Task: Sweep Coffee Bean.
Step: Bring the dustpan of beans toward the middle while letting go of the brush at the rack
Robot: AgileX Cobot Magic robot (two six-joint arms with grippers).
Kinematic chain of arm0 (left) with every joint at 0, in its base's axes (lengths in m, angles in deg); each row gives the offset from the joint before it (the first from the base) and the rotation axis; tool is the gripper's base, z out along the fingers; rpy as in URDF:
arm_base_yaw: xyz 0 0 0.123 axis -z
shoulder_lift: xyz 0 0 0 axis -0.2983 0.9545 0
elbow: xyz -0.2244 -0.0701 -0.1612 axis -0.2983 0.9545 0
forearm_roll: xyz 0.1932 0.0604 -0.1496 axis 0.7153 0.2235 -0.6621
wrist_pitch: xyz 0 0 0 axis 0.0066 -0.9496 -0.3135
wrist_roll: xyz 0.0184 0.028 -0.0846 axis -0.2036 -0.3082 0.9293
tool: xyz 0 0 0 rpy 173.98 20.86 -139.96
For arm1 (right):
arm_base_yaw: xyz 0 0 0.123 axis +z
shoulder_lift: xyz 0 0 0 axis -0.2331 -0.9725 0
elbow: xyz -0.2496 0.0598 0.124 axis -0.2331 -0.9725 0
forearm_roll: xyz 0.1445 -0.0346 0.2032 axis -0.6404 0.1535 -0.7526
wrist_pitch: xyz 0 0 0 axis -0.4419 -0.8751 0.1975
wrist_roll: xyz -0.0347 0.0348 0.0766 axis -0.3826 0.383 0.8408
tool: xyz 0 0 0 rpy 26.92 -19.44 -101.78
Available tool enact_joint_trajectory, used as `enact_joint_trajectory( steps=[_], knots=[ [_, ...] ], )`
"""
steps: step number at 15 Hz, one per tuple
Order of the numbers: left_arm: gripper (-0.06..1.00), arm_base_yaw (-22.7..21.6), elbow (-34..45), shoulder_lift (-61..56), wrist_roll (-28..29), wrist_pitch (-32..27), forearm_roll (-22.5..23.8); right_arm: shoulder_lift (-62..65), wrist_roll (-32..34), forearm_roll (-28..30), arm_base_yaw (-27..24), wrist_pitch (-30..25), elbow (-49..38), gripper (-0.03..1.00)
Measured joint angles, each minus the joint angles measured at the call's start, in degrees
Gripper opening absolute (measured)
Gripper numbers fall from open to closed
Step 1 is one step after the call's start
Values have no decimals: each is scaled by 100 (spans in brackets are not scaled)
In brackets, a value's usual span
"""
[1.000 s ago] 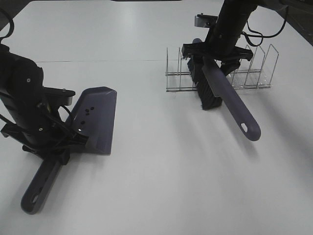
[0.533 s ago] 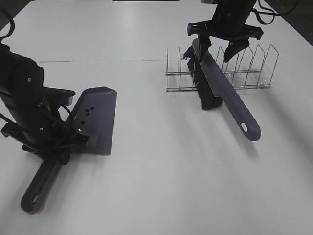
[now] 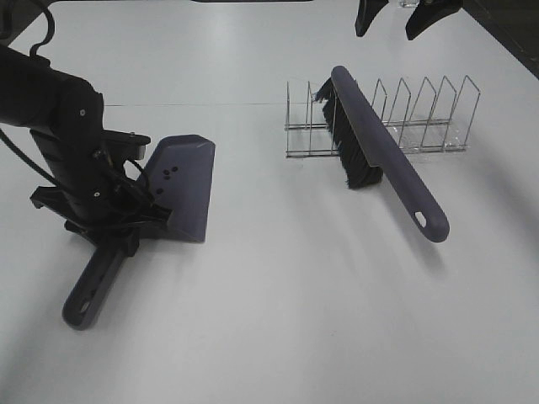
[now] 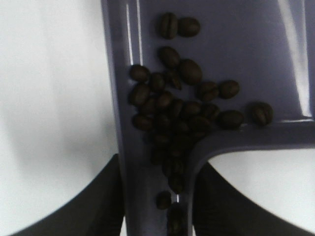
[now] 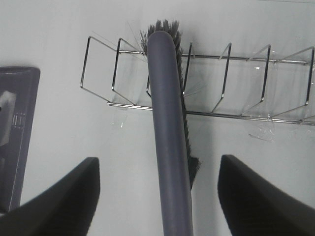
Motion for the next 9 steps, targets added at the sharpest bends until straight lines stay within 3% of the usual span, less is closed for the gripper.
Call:
enact_joint_trajectory(
  steps=[3,7,9],
  knots=[
    [35,0,-80,46,-6,29,-6,183,0,0,0,6,-23,59],
    [62,0,-80,34,-6,-11,-189,390,0,-6,0,0,-52,59],
    [67,0,-80,-34,-6,-212,-189,527,0,-11,0,6,-138,59]
  ],
)
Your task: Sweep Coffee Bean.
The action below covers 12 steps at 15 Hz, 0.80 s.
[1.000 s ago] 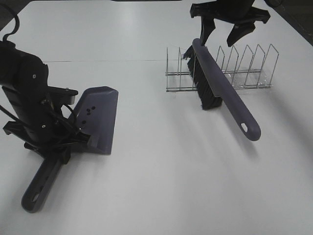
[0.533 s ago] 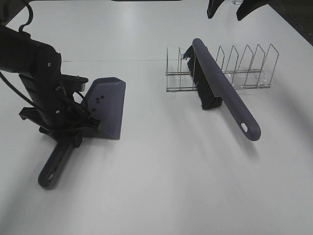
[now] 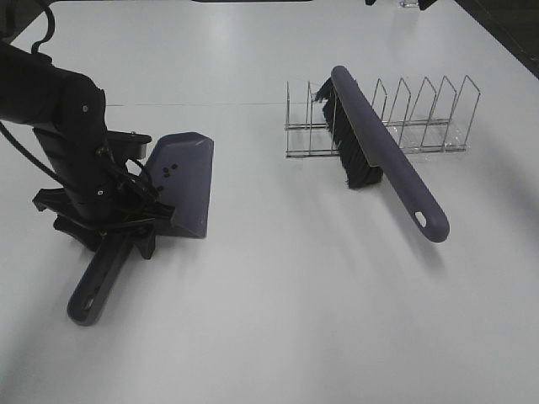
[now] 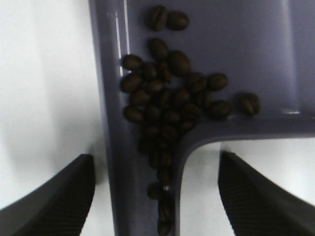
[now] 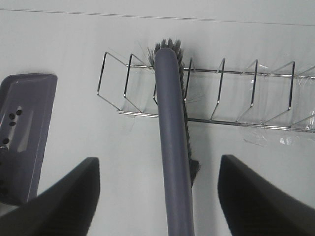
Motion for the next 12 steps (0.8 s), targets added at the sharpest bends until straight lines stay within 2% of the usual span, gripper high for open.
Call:
enact_joint_trajectory(
  steps=[5,12],
  knots=[
    [68,-103,23,-768,-441,-481,-46,498,-178,29,0,-6,-676,59],
    [68,-1971,40,-2332,-1031,-871,-92,1931,-424,166,0,6,-2349,59]
  ],
)
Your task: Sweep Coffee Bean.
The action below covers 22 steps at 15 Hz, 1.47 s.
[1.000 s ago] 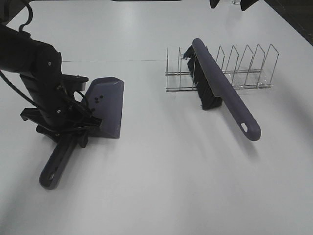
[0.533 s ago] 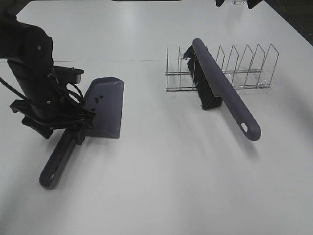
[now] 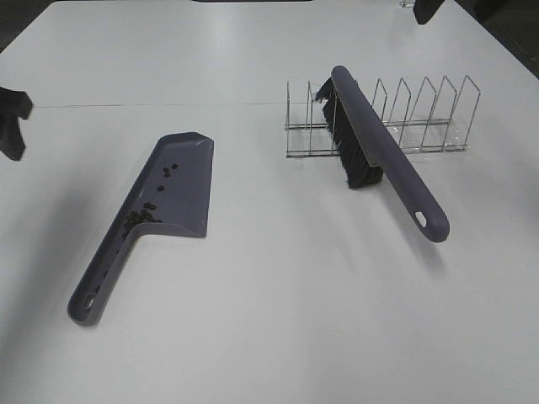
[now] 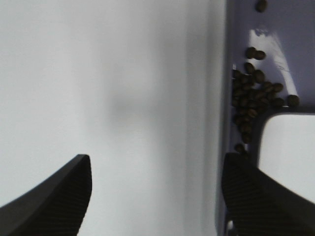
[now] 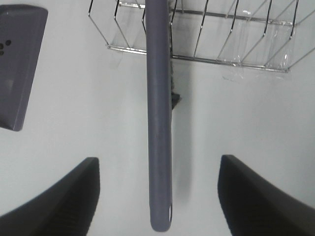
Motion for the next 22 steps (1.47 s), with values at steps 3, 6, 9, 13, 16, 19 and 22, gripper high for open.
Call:
enact_joint_trajectory(
  steps=[3,6,9,13,16,19,22],
  knots=[
    [68,-292,235,-785,-235,-229,-40,837,0,0,0,0,-802,59],
    [68,-292,1243,-2223,-355,-235,-281,2149,0,17,0,0,-2120,59],
    [68,-292,1948,-3071,-413,-246,-332,3283,0,86,0,-6,-3260,59],
    [68,-292,2664,-4532,-413,-258,-355,4721,0,338,0,-11,-4303,59],
    [68,-292,3037,-5661,-413,-304,-355,6297,0,676,0,-23,-5025,59],
    [68,-292,3209,-6303,-418,-642,-355,7076,0,699,0,-29,-5392,59],
    [68,-292,3466,-6933,-619,-1014,-355,7781,0,705,0,-29,-5873,59]
  ],
)
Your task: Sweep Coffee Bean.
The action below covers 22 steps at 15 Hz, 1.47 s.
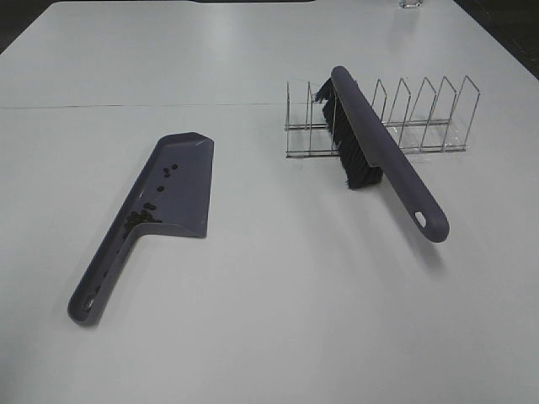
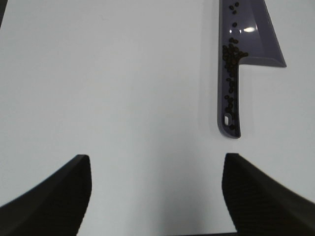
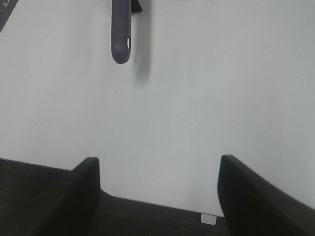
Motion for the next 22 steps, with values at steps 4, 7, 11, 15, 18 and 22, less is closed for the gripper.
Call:
enact_joint_trajectory(
  steps=[4,7,11,15,18,22],
  knots=[
    [68,0,470,-1014,-29,-97,6,1129,0,11,0,69,-590,59],
    [68,0,504,-1719,-29,-92,0,1765,0,46,0,258,-773,59],
    [68,0,521,-2704,-23,-92,-97,2051,-11,-229,0,539,-1163,59],
    [68,0,533,-2727,-17,-92,-109,2051,-195,-481,0,647,-1249,59],
    [68,0,533,-2727,-6,-92,-109,2051,-372,-659,0,647,-1283,59],
    [68,-166,533,-2733,6,-92,-115,2051,-407,-705,-17,647,-1283,59]
  ],
)
